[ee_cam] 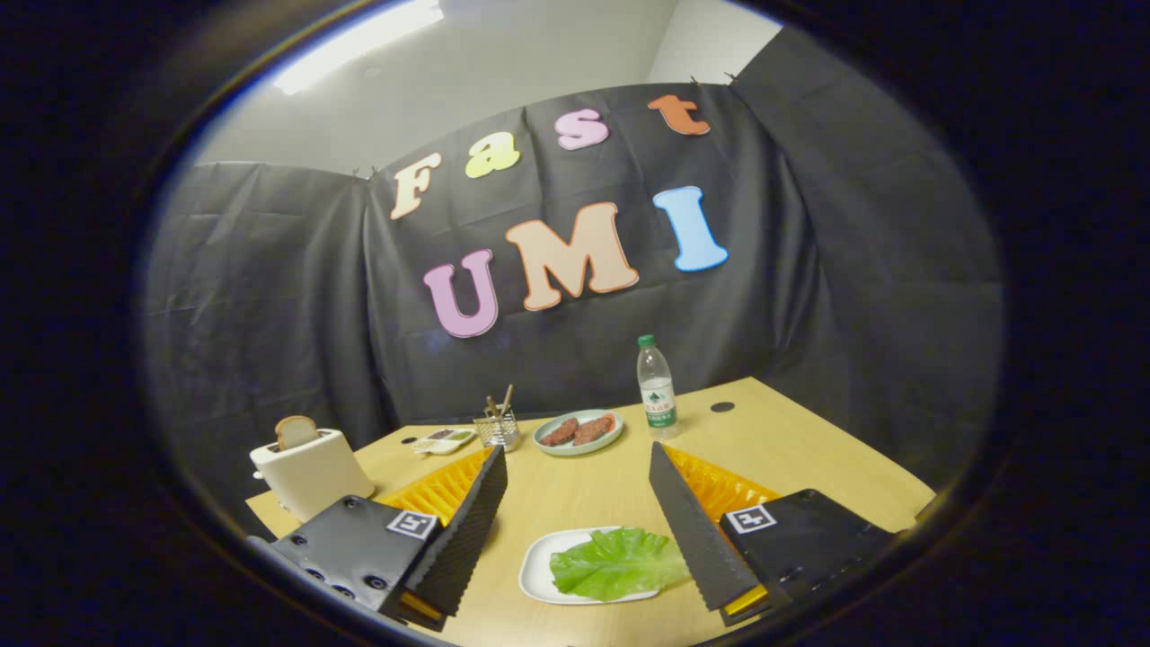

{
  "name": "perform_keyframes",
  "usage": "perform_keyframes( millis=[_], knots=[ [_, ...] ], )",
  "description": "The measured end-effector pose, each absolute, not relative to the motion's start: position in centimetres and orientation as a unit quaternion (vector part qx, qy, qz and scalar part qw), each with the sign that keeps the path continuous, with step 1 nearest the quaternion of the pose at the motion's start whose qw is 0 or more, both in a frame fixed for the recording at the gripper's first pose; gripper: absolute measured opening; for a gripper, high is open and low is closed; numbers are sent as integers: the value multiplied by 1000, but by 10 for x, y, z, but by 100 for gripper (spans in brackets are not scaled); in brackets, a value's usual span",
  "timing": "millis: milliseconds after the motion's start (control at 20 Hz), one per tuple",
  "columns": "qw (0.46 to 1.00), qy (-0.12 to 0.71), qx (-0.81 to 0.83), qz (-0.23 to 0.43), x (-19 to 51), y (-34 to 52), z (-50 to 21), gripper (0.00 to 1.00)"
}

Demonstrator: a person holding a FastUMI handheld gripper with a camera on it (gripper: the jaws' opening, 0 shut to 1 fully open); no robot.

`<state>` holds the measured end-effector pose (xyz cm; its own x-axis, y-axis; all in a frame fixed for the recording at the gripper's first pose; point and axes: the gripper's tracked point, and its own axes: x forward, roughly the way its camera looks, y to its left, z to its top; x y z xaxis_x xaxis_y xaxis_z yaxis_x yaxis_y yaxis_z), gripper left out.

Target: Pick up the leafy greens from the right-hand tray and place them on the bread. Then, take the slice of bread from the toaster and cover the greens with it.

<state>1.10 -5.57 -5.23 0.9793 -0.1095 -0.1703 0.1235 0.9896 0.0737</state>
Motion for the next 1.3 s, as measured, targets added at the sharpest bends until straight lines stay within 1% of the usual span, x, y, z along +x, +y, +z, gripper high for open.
perform_keyframes(
  millis=[200,450,650,750,1000,1150,1300],
  knots=[
    [985,138,38,-101,10,-92,-89,100],
    [973,193,17,-126,10,-126,-116,100],
    [964,250,31,-80,10,-117,-132,99],
    [958,278,25,-71,4,-120,-142,99],
    [944,323,3,-66,-9,-128,-156,99],
    [940,330,4,-88,-7,-145,-158,99],
    [934,343,26,-95,-4,-152,-163,99]
  ],
)
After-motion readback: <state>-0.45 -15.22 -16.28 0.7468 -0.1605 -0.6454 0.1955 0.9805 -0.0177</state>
